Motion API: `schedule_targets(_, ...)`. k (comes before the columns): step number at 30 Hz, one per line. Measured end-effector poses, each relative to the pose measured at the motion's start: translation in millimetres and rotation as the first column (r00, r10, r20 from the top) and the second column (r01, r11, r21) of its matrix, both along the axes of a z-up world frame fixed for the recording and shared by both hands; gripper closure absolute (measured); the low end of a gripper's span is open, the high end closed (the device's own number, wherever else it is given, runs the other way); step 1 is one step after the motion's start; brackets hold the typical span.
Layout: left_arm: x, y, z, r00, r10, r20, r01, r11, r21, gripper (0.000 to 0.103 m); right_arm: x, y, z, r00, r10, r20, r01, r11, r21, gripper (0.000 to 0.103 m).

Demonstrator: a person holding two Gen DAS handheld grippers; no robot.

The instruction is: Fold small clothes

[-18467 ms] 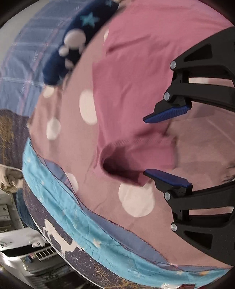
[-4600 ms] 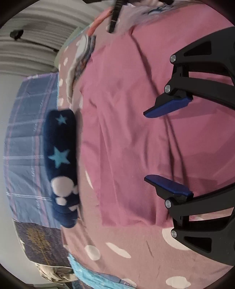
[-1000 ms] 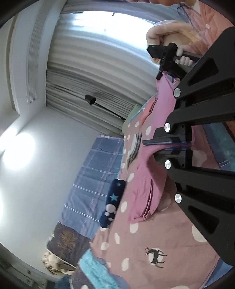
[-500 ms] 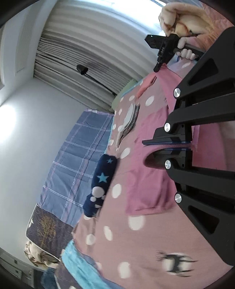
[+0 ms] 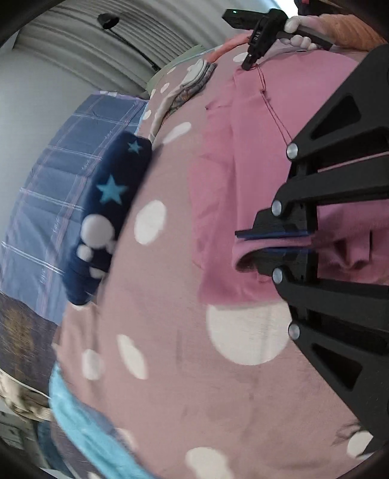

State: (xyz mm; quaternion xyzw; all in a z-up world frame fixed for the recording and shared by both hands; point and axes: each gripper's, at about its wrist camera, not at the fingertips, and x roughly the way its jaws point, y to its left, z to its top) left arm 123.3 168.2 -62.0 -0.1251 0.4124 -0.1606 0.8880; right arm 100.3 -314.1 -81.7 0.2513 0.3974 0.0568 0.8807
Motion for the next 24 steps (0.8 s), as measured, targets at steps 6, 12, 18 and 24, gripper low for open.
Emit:
schedule_targets(6, -35, 21, 36, 0.991, 0.019, 0.133, -0.024, 0.999, 0.039, 0.061, -24, -1, 24, 0.994, 0.067, 0.085, -0.052, 0.984, -0.171, 0.065)
schedule_targets(12, -63, 2, 23, 0.989, -0.1, 0.105, 0.07, 0.964, 0.256, 0.051, -42, 30, 25, 0.972, 0.232, 0.029, -0.191, 0.858, -0.477, 0.057)
schedule_targets(18, -33, -38, 4, 0.985, -0.154, 0.082, 0.099, 0.88, 0.465, 0.051, -25, 67, 6, 0.945, 0.326, -0.034, -0.263, 0.692, -0.672, 0.052)
schedule_targets(24, 52, -21, 32, 0.991, 0.035, 0.131, -0.083, 0.919, 0.386, 0.051, 41, 33, 32, 0.987, 0.135, 0.083, -0.062, 0.811, -0.582, 0.052)
